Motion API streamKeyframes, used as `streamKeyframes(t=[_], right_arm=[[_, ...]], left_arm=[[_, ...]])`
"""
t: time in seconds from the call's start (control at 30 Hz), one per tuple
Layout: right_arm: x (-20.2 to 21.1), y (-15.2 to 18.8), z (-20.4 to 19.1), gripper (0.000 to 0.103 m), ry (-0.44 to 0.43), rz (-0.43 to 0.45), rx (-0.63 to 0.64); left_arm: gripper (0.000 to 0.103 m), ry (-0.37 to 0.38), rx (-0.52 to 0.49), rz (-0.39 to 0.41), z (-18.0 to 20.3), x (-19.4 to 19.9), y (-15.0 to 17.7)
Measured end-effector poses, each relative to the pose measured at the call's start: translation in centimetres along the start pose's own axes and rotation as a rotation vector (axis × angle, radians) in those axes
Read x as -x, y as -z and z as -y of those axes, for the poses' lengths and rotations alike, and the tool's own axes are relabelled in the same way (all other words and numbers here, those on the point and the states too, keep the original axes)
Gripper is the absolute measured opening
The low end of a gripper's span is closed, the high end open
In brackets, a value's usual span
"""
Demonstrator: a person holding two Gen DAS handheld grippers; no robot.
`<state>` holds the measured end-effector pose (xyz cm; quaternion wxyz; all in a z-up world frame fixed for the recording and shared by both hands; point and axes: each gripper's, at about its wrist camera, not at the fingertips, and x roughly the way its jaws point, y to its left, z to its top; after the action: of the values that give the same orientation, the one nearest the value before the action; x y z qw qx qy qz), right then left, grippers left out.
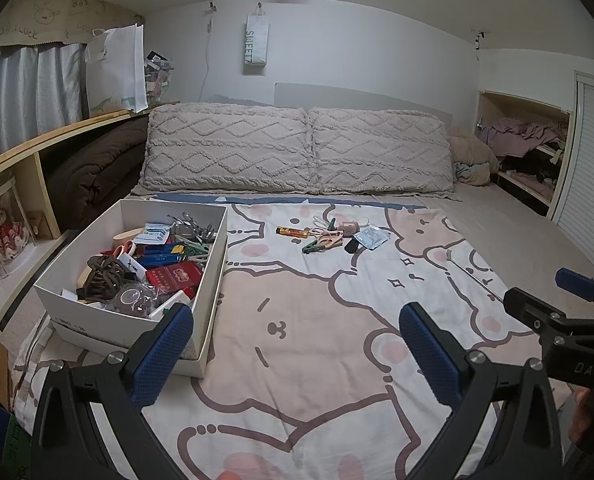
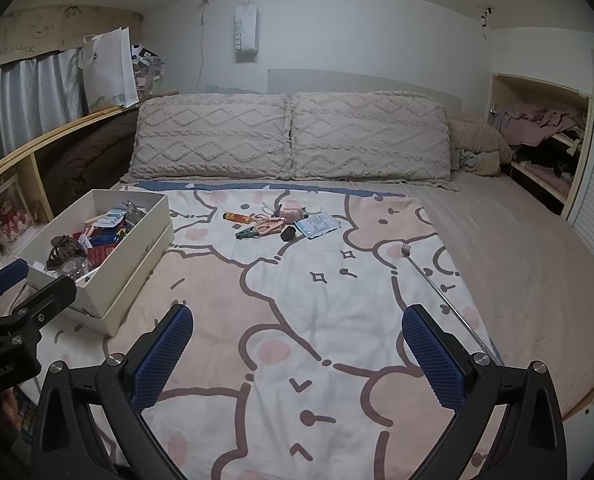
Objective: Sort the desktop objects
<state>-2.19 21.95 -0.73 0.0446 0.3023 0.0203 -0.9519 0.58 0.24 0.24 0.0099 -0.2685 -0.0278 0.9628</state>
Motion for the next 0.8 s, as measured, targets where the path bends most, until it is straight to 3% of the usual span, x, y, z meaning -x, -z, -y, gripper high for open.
streamKeyframes(t=[0.37, 0.8], right_arm=[[-0.5, 0.2, -0.3, 0.103, -0.002, -0.016, 0.007], [-2.6, 0.9, -0.6, 0.103, -0.002, -0.067, 0.011]], left_arm=[[0.103, 0.007, 0.006, -0.014, -0.4, -0.2, 0.2], [0.103, 0.026, 0.013, -0.070, -0.1, -2.9, 1.3]])
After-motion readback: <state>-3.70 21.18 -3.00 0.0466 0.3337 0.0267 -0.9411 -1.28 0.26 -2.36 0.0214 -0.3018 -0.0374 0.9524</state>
